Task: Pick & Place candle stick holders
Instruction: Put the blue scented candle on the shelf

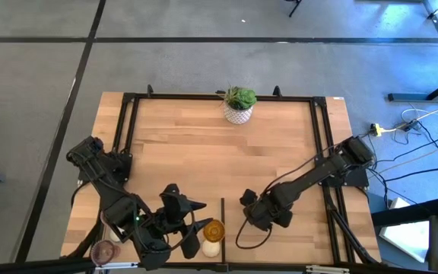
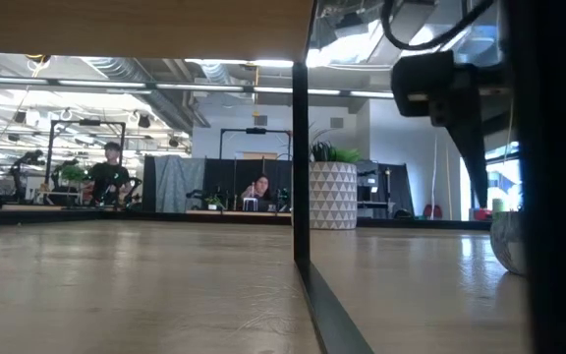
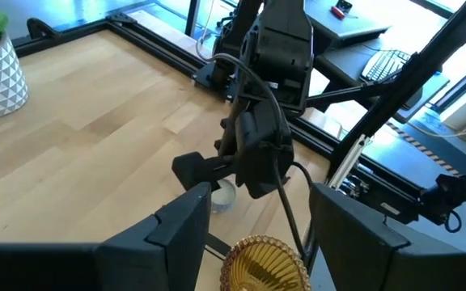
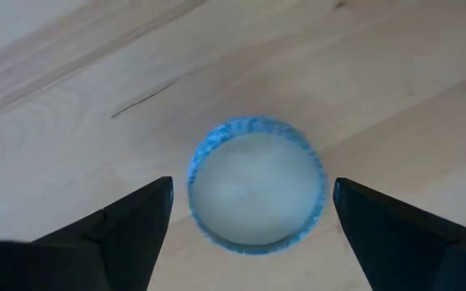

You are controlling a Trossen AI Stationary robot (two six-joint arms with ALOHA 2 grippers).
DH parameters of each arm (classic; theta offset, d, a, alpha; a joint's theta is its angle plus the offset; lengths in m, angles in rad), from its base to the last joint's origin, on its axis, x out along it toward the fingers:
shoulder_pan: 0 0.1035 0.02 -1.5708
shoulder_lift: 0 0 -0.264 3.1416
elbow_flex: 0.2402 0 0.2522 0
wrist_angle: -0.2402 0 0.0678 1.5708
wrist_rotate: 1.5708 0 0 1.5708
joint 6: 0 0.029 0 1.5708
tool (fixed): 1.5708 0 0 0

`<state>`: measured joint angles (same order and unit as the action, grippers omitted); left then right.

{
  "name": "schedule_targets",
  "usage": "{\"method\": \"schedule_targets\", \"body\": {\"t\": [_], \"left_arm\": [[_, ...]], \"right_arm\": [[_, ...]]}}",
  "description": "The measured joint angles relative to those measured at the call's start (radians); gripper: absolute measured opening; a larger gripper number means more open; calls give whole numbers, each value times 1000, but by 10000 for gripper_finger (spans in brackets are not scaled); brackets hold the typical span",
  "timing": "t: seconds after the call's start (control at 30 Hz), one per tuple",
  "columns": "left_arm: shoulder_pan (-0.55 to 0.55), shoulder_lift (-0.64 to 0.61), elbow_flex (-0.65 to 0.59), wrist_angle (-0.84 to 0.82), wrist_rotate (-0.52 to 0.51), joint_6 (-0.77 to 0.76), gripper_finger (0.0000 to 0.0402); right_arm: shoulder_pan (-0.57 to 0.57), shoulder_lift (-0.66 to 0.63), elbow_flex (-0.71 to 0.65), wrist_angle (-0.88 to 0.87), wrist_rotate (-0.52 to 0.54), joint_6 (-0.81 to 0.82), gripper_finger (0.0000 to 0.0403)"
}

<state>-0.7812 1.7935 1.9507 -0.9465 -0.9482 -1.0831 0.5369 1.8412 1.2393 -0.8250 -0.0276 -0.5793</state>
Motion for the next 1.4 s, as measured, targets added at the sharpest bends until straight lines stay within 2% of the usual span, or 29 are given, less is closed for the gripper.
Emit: {"method": "schedule_targets", "body": {"t": [0.67,0.9,1.4], "left_arm": [[-4,0,0,0,3,-22,207],[-4,0,0,1,4,-31,207],[-4,0,0,1,4,-31,207]], "right_arm": [[8,0,-36,61,-11,76,344],[8,-1,-69,94,-54,105,344],[8,-1,-88,134,-37,163,344]]}}
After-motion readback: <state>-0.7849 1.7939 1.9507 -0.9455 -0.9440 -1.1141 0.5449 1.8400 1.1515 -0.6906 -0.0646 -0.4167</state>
